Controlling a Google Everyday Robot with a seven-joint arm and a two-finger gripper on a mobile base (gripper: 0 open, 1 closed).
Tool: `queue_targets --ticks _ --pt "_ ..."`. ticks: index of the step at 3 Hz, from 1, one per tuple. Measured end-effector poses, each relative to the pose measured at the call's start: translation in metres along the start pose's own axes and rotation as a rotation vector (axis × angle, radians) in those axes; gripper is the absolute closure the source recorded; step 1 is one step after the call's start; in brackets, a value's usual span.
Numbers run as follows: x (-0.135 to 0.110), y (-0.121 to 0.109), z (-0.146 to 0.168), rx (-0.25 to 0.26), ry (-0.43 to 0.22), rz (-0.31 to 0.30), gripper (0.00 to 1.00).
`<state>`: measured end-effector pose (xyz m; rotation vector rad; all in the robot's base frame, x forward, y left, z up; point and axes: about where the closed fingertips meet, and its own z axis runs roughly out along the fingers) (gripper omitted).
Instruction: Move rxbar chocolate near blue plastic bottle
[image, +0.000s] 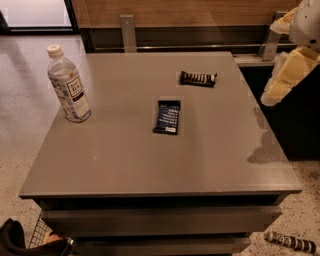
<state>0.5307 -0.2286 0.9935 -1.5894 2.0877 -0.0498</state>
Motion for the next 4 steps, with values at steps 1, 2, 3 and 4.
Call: queue_targets --ticks 1,2,3,4 --pt "0.0 -0.052 0.026 0.025 -0.144 0.055 0.0" --pt "0.005 -0.075 0.044 0.054 -0.227 0.108 0.0" --pt "0.019 -0.102 0.067 0.095 -0.282 0.195 0.0" --pt "0.025 -0.112 0.078 0.109 -0.276 0.226 0.0"
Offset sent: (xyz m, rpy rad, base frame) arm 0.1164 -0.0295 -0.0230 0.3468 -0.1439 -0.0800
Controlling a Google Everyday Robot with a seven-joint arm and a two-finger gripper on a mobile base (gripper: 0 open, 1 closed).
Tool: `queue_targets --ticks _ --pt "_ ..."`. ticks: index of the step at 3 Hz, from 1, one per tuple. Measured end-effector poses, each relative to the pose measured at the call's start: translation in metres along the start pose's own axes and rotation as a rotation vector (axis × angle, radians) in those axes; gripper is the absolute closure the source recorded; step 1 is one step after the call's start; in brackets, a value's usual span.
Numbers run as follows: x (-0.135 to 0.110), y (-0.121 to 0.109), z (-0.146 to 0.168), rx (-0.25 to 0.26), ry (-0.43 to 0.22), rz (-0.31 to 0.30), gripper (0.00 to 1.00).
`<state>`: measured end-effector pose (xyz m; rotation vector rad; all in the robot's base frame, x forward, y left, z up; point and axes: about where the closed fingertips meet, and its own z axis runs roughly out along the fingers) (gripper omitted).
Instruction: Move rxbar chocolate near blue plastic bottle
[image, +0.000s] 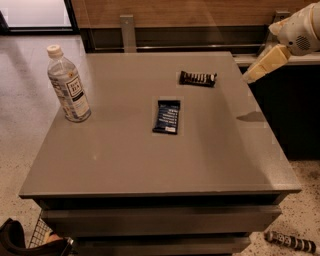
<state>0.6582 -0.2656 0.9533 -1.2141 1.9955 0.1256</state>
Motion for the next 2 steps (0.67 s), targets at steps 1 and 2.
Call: queue_targets --ticks 1,2 --pt "0.0 -0.002 0.003 -0.001 -0.003 0.002 0.0" --pt "-0.004 -0.007 0.015 -0.012 -0.017 0.003 0.0"
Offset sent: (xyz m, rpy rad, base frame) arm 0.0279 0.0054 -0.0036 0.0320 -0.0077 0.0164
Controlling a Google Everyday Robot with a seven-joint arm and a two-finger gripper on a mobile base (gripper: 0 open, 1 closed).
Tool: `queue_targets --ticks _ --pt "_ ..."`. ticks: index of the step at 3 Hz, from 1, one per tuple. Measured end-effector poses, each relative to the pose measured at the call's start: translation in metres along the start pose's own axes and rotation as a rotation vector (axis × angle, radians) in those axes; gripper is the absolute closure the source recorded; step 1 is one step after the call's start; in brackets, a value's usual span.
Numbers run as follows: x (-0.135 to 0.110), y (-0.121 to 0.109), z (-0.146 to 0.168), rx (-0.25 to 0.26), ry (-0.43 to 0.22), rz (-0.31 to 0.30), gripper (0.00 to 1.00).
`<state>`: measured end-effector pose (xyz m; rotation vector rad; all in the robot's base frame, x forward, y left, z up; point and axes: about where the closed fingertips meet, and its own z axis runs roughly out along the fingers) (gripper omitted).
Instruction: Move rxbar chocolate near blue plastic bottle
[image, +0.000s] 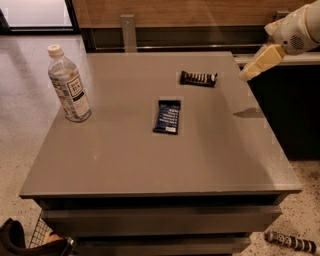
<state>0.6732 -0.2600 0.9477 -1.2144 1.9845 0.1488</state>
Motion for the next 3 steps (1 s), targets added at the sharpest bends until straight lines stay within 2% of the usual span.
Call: queue_targets --ticks 2,3 --pt "-0.025 -0.024 0.064 -0.063 -0.105 -0.044 0.0" --pt "-0.025 -0.029 0.088 -0.089 -0.123 -0.04 0.0"
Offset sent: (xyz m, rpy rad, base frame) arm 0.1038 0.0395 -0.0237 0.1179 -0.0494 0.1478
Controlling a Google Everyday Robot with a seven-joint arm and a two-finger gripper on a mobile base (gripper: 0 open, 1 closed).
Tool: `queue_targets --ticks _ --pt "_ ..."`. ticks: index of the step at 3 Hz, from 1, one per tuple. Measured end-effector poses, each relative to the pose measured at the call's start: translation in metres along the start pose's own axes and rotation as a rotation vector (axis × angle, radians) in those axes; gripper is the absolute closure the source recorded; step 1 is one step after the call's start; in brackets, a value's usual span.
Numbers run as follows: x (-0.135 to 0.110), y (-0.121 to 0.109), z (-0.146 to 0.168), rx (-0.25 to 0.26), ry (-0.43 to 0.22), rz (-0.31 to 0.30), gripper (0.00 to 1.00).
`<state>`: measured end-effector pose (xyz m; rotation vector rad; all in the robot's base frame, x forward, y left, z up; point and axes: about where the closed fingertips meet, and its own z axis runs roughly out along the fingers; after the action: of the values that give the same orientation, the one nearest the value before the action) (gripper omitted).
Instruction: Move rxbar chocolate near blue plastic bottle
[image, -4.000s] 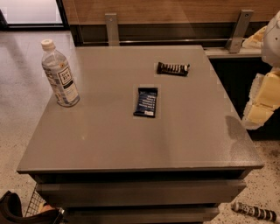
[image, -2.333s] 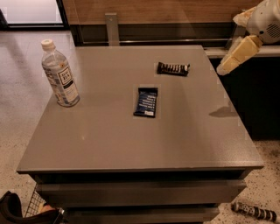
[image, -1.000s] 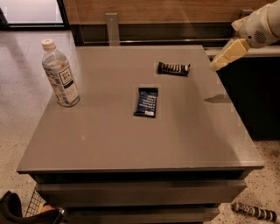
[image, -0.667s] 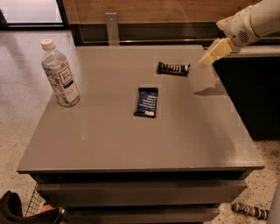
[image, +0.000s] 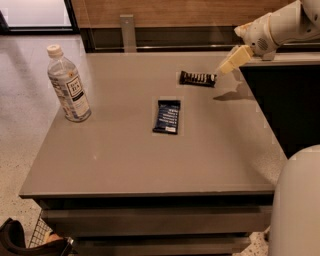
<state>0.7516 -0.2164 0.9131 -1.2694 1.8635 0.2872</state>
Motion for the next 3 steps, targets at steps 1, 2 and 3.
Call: queue_targets --ticks 1,2,3 --pt "0.013 0.001 0.034 -0.056 -0.001 0.034 0.0" --pt "0.024 0.013 0.081 -0.143 0.001 0.076 0.0" --pt "0.024 0.013 0.082 -0.144 0.001 0.076 0.0"
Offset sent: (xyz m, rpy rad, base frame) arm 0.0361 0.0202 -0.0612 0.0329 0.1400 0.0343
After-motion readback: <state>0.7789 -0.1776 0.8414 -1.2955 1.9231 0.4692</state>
